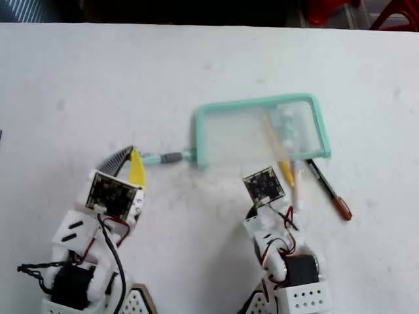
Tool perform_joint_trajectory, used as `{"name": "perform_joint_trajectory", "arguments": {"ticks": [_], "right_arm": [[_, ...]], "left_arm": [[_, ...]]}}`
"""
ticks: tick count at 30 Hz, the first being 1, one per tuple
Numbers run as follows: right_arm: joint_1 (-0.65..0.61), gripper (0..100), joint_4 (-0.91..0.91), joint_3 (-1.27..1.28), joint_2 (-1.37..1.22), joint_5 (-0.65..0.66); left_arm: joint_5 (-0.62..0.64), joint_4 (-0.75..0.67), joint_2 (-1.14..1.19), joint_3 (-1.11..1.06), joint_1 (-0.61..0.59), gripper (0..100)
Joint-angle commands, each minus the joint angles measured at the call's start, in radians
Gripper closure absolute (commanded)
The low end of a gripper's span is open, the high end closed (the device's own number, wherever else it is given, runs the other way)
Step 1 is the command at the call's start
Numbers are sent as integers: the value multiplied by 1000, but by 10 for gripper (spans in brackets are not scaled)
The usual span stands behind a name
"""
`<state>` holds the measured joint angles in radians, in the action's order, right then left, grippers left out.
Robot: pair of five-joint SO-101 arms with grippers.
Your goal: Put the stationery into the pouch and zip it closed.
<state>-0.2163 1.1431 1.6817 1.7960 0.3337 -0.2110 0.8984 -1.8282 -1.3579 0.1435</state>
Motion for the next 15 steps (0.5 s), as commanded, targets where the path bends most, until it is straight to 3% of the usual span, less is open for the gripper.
{"name": "perform_joint_trajectory", "arguments": {"ticks": [1, 6, 15], "right_arm": [[-4, 943, 12, 8, 1, 5], [-1, 943, 12, 8, 1, 5], [4, 943, 12, 8, -4, 5]], "left_arm": [[-9, -2, 12, 21, 21, 976], [-14, 83, 137, 190, 21, 976], [-11, 78, 668, 437, 12, 976]]}}
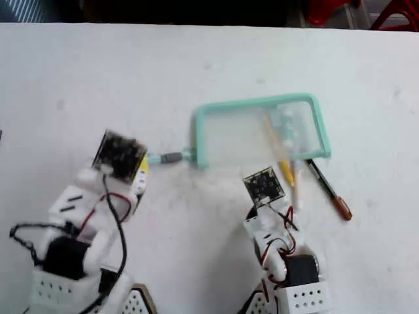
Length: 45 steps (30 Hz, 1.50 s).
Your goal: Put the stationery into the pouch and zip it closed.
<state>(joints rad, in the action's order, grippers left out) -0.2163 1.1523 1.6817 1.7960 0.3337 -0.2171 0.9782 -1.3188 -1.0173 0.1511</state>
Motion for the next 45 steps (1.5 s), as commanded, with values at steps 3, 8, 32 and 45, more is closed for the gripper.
{"name": "perform_joint_trajectory", "arguments": {"ticks": [3, 8, 32, 45], "right_arm": [[-2, 943, 2, 8, 1, 5], [-2, 943, -2, 8, 1, 5], [-22, 943, -39, 8, 1, 5], [16, 982, -308, 0, 2, 183]], "left_arm": [[-3, -2, 245, 133, 7, 976], [-3, -115, 326, 97, 4, 976], [81, -293, 565, -11, 33, 976], [166, -416, 211, -255, -99, 976]]}}
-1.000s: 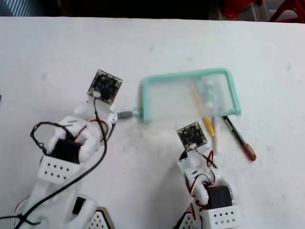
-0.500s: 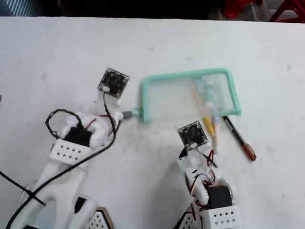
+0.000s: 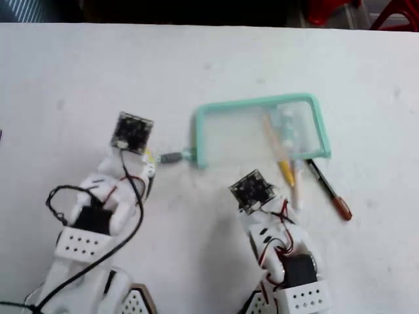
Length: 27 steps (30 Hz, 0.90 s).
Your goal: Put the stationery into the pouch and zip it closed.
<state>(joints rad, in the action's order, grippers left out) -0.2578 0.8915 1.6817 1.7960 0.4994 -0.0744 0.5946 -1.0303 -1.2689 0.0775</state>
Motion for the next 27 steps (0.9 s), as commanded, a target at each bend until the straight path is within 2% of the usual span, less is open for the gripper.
{"name": "perform_joint_trajectory", "arguments": {"ticks": [1, 7, 9, 14, 20, 25, 27], "right_arm": [[73, 979, -51, -8, 2, 18], [87, 971, 4, -91, -5, 18], [85, 971, 19, -123, -8, 25], [-64, 971, 137, -258, -82, 169], [-156, 971, 157, -605, -504, 166], [-272, 967, 274, -974, -947, 164], [-335, 926, 302, -1074, -1081, 164]], "left_arm": [[20, -29, -91, -8, -24, 976], [34, -31, -62, 0, -28, 976], [75, -34, -53, 0, -41, 976], [203, -31, -99, 14, -222, 976], [206, -28, -148, 20, -309, 976], [209, -35, -148, 20, -352, 976], [209, -37, -151, 21, -367, 976]]}}
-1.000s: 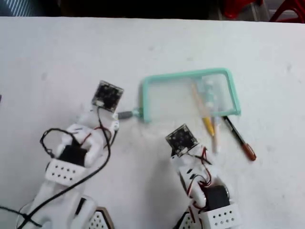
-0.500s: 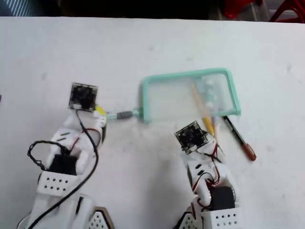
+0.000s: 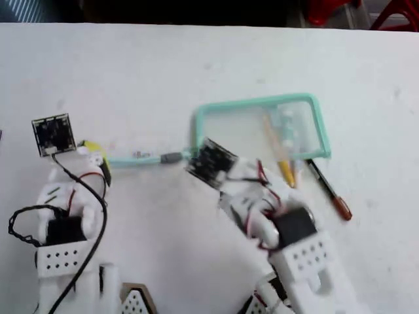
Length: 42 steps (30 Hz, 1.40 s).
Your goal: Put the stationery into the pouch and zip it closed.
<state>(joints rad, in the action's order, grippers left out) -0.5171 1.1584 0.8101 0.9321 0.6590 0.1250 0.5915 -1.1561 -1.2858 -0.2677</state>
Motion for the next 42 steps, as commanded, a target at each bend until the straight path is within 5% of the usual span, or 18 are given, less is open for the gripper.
{"name": "perform_joint_trajectory", "arguments": {"ticks": [1, 7, 17, 24, 33, 36, 40, 42], "right_arm": [[-104, 890, 30, -233, -271, 6], [-197, 673, -176, -299, -550, 55], [-196, 669, -242, -674, -1112, 91], [-205, 669, -111, -885, -1345, 230], [-127, 670, -51, -1155, -1613, 239], [-130, 745, -10, -1263, -1702, 239], [-128, 998, 38, -1421, -1802, 233], [-124, 950, 85, -1494, -1827, 233]], "left_arm": [[9, -34, -25, 41, -31, 976], [15, -80, -27, 40, -96, 976], [46, -83, -24, 38, -96, 976], [44, -83, -24, 38, -96, 976], [44, -83, -25, 38, -96, 976], [44, -83, -25, 38, -96, 976], [44, -83, -27, 38, -96, 976], [44, -83, -27, 38, -96, 976]]}}
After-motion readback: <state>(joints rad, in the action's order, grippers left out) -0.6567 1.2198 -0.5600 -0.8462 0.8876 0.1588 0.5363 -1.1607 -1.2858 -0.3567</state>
